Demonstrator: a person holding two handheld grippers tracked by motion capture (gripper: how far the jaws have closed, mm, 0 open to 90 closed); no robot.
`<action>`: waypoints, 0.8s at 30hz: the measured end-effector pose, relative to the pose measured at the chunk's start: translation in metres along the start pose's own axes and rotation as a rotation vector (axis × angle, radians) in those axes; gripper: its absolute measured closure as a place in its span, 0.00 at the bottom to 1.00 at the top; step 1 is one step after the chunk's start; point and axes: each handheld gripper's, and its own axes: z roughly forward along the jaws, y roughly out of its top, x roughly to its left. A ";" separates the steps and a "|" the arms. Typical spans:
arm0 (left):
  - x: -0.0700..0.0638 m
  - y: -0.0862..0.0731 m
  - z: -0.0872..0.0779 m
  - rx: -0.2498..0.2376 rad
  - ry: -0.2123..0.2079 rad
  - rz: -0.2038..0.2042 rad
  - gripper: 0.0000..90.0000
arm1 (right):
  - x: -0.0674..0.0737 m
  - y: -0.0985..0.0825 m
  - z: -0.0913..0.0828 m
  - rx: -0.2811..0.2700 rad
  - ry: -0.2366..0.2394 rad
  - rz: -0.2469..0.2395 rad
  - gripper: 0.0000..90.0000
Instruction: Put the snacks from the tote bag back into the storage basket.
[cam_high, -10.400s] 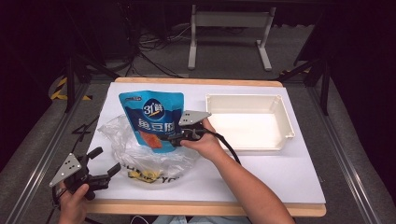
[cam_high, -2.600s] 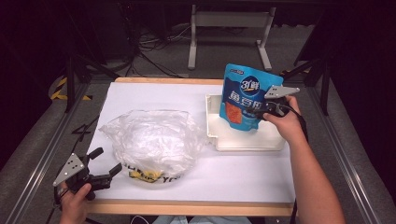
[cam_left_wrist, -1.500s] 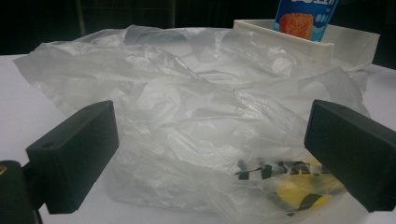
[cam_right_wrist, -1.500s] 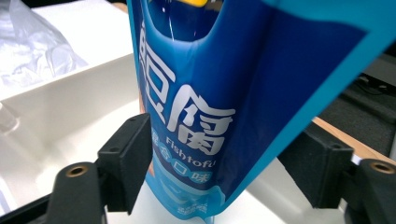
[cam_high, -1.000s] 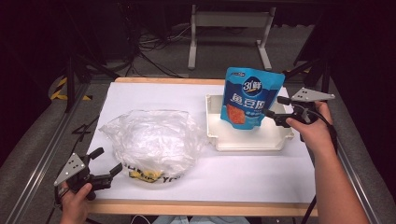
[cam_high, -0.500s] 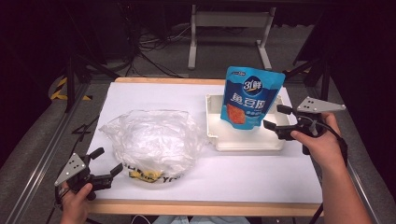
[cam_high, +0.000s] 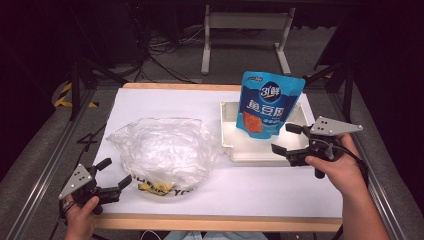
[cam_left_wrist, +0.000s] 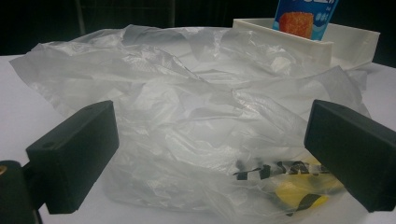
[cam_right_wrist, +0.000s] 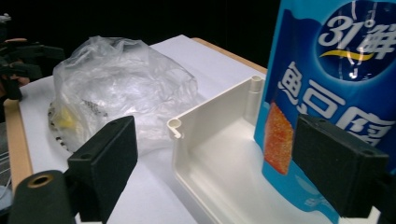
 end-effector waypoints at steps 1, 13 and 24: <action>0.000 0.000 0.000 0.000 0.000 0.000 0.04 | 0.002 -0.001 0.000 0.004 0.002 -0.002 0.17; 0.000 0.000 0.000 -0.002 -0.002 0.000 0.04 | 0.021 -0.026 0.017 -0.059 0.003 -0.029 0.17; 0.000 0.000 0.000 -0.002 -0.002 0.001 0.04 | 0.025 -0.055 0.029 -0.135 -0.022 -0.030 0.17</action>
